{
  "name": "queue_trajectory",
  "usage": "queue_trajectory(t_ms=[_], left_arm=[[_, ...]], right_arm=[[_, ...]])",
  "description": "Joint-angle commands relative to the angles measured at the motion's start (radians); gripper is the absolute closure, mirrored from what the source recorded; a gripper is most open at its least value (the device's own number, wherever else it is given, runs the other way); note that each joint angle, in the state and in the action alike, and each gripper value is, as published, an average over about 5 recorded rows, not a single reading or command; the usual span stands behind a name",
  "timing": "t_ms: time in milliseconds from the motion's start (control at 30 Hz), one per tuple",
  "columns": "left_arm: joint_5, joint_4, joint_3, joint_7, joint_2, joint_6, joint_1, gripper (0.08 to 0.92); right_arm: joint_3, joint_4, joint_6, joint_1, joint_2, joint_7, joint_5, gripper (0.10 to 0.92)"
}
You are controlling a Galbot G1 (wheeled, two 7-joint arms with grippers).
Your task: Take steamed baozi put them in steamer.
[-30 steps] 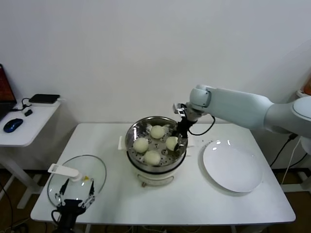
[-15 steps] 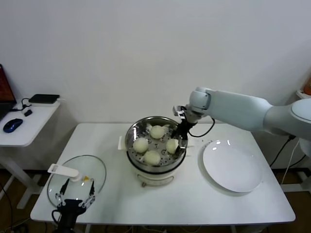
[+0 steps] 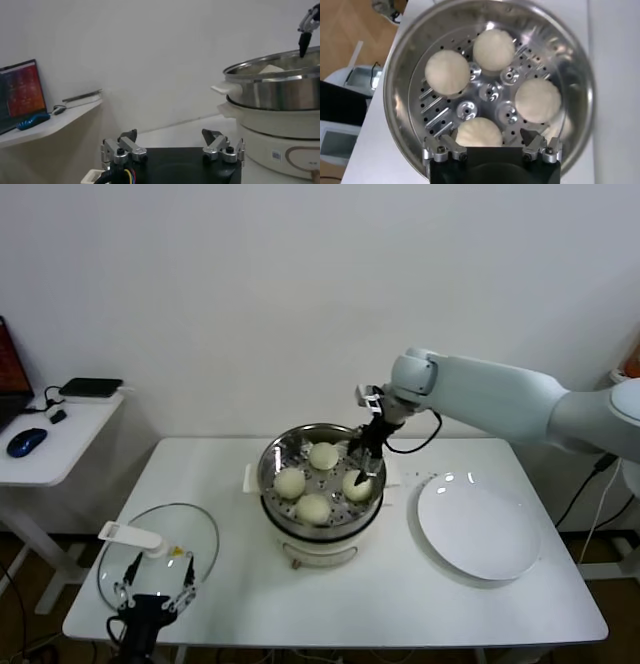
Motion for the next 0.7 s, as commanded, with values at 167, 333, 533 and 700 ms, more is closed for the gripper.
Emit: queue_trajectory(t_ms=[167,333,533,700], left_arm=[[0.003,-0.008,0.002,0.002,0.002,0.002,0.0,0.177],[0.01,-0.013,0.008,0.003,-0.002,0.006,-0.008,0.177],[0.01,-0.022,0.014,0.003,-0.008,0.004,-0.017,0.177],[0.015,-0.03,0.014,-0.008,-0.014,-0.003,-0.03,0.177]], right_arm=[[0.113,0.184,0.017,0.018,-0.196,0.1,0.056,0.203],[0.268,0.315,0.056,-0.096,-0.347,0.244,-0.028,0.203],[0.571,0.431,0.081,-0.341,-0.523,0.386,-0.112,0.203],[0.995,0.524,0.11,-0.693,-0.618,0.529,-0.157,0.203]])
